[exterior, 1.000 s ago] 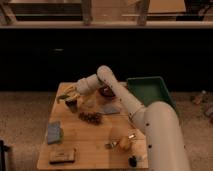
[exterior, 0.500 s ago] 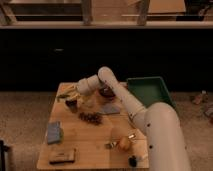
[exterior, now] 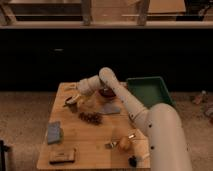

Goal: Place pepper in metal cup

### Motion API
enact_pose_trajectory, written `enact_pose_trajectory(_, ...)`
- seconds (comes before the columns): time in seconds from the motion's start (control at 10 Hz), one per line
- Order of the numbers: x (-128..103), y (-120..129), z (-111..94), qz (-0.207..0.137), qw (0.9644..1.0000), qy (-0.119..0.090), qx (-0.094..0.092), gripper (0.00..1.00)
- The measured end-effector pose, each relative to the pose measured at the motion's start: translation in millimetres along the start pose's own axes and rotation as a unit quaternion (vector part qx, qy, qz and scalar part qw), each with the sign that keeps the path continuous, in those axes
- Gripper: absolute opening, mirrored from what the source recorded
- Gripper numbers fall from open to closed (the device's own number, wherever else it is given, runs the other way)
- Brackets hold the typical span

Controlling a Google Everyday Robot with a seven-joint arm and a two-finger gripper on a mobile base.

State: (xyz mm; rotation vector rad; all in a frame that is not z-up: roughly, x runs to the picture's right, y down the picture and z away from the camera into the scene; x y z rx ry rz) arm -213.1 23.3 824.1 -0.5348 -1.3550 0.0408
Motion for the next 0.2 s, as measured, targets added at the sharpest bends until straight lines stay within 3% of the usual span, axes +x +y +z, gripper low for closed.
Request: enact_pose_trajectory(0.2, -2.7, -1.0, -1.5, -0.004, 1.0000, -0.005, 0.003, 0.80)
